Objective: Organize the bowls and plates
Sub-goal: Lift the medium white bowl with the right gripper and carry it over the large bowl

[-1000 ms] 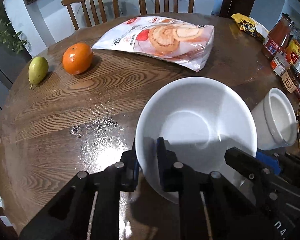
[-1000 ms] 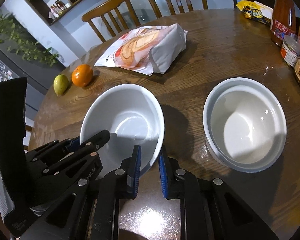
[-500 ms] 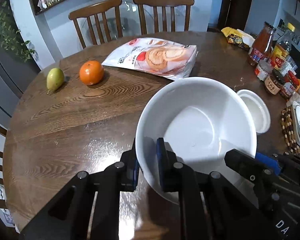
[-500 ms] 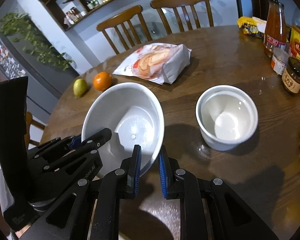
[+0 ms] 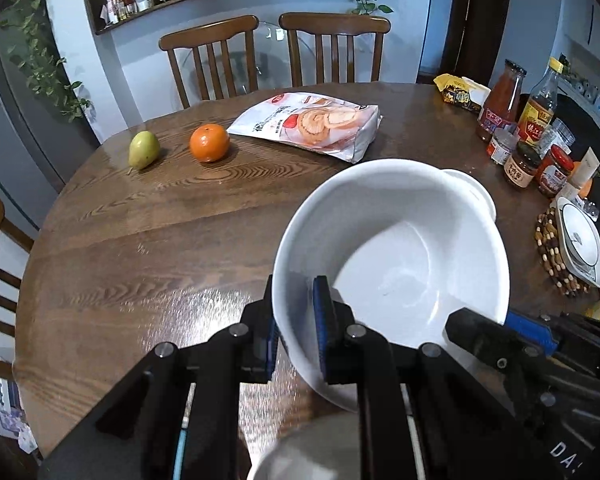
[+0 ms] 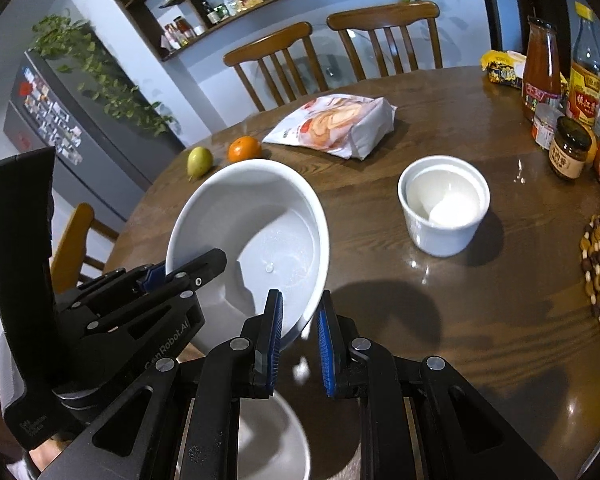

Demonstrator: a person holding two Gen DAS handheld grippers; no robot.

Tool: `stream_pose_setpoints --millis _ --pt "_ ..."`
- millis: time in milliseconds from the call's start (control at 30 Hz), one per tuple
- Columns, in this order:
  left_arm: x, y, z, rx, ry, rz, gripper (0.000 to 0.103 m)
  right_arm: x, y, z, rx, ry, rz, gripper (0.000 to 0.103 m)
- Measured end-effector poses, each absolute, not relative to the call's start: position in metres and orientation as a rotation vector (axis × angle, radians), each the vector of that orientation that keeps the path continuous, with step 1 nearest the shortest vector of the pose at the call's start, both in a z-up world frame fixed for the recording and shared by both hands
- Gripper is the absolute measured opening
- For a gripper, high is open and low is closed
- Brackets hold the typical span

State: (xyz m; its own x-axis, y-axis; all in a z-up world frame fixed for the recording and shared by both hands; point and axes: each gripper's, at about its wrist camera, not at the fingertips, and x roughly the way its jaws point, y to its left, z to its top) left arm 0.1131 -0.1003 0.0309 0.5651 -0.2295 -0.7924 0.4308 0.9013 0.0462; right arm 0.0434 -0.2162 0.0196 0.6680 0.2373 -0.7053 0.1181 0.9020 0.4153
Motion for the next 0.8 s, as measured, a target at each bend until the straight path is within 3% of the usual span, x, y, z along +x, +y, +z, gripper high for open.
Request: stream_pose_setpoints --millis 800 --pt "0.053 -0.065 0.012 0.213 0.948 -0.322 0.014 -0.01 -0.179 0.008 0.372 0.916 0.169 0.019"
